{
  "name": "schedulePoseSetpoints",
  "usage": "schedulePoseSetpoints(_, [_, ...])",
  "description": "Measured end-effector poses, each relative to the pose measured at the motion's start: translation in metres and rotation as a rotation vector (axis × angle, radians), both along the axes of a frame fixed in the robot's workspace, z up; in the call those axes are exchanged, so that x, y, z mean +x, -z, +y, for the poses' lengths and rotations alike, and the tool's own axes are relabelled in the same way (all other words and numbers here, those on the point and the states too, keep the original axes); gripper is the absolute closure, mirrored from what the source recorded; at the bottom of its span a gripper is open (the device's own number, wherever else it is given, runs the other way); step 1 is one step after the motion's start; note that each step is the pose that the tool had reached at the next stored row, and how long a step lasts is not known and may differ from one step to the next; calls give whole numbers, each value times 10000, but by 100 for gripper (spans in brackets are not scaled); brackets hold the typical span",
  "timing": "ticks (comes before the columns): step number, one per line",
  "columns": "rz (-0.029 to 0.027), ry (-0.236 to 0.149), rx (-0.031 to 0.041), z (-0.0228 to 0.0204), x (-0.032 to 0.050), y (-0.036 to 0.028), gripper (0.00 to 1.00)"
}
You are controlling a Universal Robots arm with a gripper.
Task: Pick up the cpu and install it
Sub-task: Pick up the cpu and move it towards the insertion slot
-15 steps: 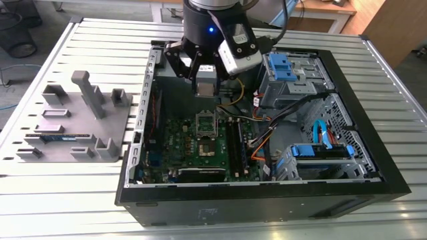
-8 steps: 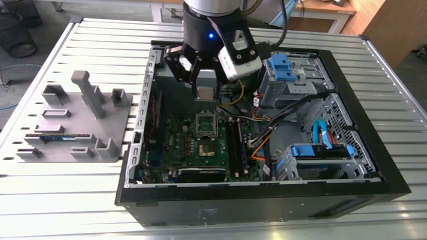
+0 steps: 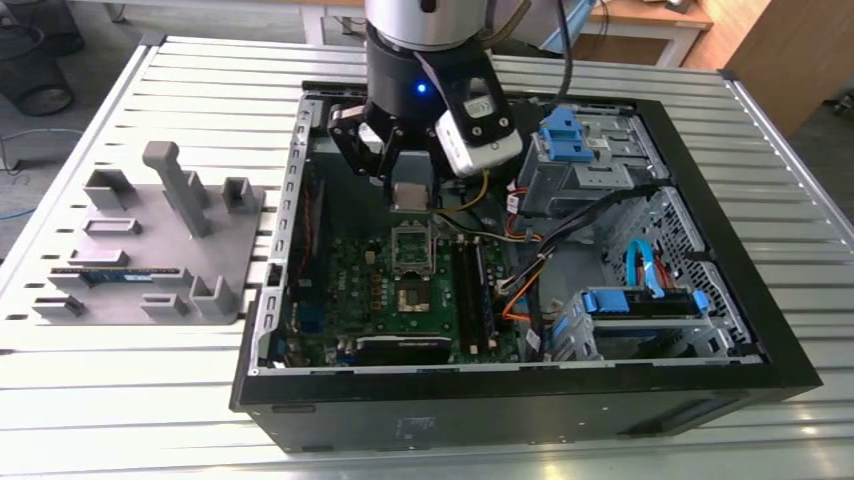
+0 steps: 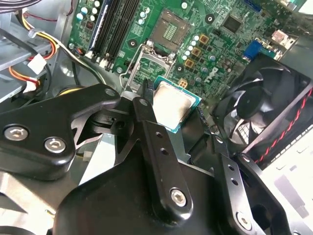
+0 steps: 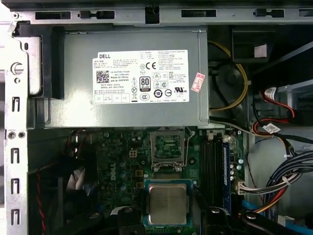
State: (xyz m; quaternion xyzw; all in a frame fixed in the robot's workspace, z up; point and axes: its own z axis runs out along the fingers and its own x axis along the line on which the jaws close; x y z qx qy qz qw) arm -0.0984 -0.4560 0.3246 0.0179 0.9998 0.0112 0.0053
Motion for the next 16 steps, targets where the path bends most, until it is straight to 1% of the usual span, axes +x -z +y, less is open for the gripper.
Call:
schedulePoseSetpoints(11, [-1,0,0,-47,0,138,53])
schedulePoseSetpoints(16, [0,0,-32,-48,32,166,53])
